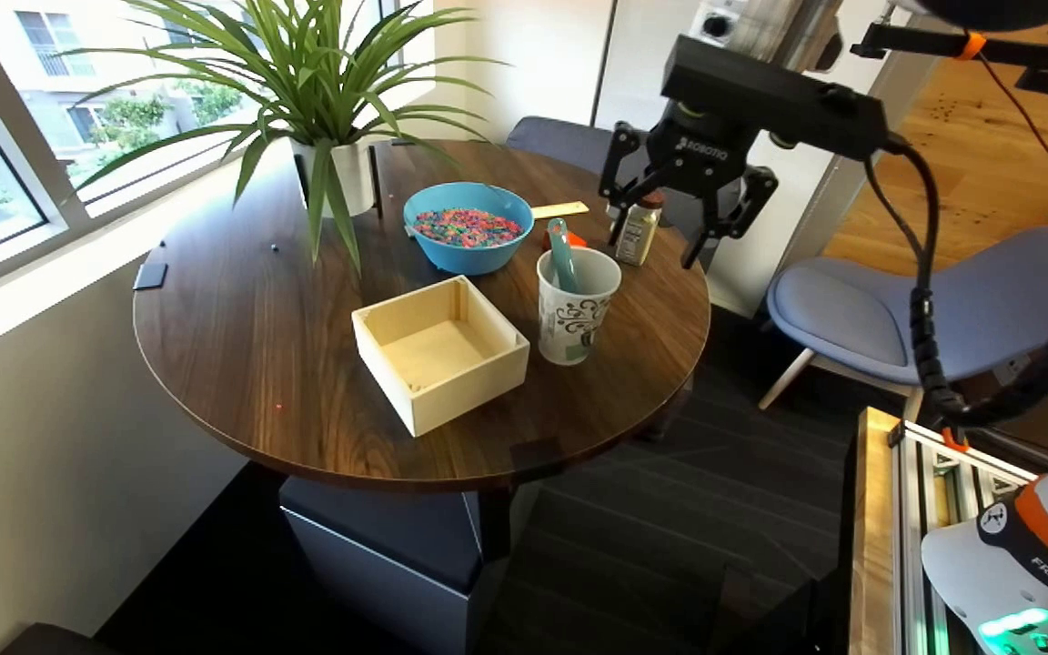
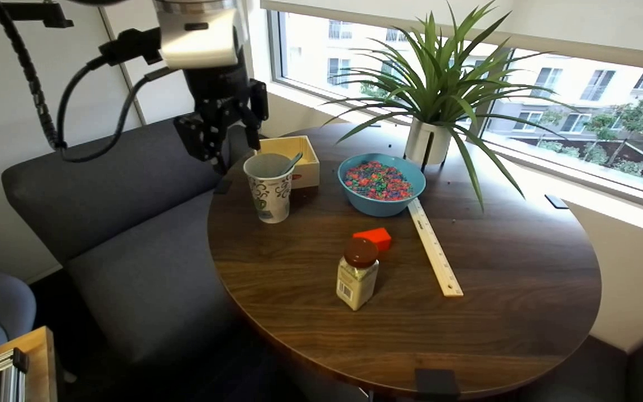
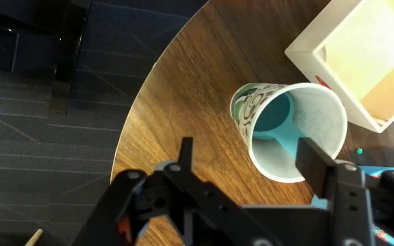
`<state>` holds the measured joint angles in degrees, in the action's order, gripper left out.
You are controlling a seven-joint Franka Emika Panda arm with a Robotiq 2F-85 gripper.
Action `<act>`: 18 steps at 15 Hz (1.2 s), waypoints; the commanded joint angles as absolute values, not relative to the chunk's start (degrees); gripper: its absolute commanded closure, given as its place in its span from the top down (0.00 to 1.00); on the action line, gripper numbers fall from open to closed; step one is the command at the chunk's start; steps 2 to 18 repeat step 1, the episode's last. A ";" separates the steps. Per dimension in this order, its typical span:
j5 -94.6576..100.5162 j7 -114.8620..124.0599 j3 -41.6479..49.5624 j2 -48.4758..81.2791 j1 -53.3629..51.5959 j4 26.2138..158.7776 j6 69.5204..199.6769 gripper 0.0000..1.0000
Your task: Move the cup to the right
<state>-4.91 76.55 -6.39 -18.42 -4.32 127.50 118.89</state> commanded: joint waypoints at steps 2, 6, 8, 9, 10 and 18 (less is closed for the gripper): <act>-4.90 76.04 -7.56 -21.25 -3.11 128.96 118.76 0.92; -4.90 76.04 -7.56 -21.25 -3.11 128.96 118.76 0.92; -4.90 76.04 -7.56 -21.25 -3.11 128.96 118.76 0.92; -4.90 76.04 -7.56 -21.25 -3.11 128.96 118.76 0.92; -4.90 76.04 -7.56 -21.25 -3.11 128.96 118.76 0.92; -4.90 76.04 -7.56 -21.25 -3.11 128.96 118.76 0.92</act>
